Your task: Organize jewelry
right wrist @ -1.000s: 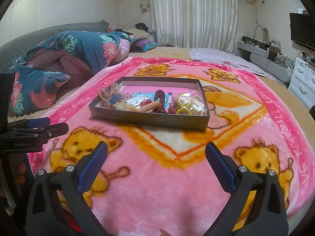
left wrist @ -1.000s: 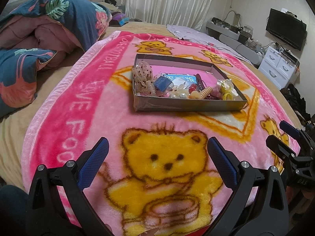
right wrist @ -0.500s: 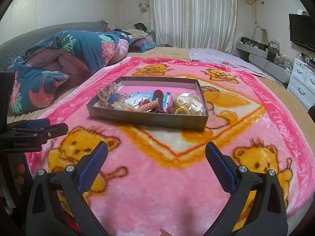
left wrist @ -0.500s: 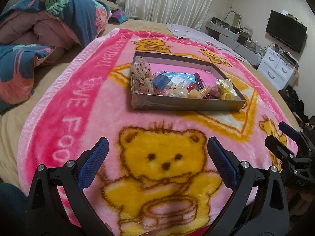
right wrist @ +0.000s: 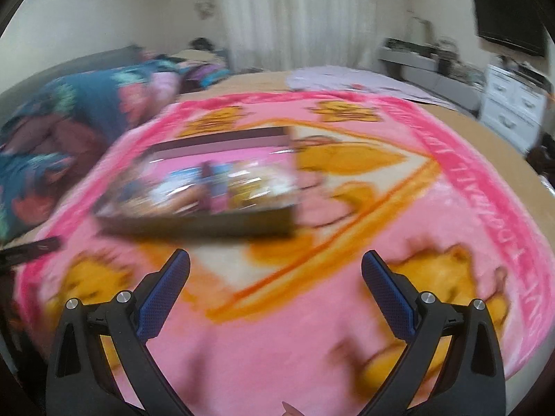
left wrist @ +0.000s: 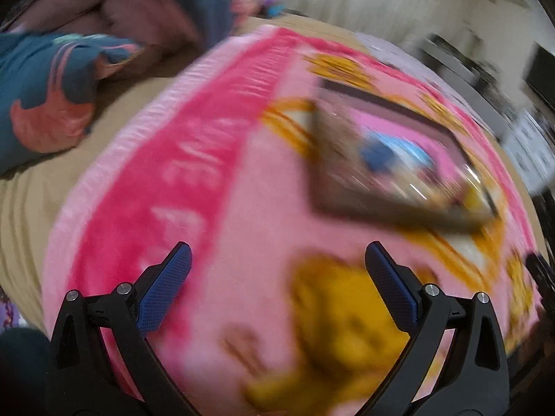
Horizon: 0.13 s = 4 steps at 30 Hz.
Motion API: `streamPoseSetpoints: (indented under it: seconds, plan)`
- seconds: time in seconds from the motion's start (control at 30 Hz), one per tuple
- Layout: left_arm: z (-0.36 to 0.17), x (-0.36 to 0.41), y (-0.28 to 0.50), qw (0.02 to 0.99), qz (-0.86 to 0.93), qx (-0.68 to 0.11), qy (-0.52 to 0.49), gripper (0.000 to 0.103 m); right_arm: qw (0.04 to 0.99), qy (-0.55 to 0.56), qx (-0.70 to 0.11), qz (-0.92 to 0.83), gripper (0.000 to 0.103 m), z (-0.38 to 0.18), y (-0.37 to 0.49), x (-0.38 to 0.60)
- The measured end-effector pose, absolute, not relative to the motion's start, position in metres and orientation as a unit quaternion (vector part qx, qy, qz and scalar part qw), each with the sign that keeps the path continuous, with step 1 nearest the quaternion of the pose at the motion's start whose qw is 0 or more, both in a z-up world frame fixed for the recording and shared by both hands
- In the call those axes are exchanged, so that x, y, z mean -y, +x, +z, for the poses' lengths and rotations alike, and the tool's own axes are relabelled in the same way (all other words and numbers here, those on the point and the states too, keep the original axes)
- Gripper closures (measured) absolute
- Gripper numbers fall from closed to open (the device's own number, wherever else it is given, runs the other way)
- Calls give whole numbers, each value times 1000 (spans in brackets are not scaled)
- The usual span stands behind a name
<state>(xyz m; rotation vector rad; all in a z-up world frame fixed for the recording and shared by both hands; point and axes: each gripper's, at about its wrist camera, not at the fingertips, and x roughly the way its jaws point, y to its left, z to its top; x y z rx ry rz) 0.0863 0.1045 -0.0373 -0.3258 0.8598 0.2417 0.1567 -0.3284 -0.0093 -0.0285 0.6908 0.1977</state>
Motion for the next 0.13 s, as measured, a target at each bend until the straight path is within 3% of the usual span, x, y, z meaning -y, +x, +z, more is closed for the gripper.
streamPoseSetpoints:
  seconds: [0.13]
  plan:
    - [-47, -166, 132, 871, 178, -429, -163, 10, 934, -32, -356, -15, 4, -24, 239, 386]
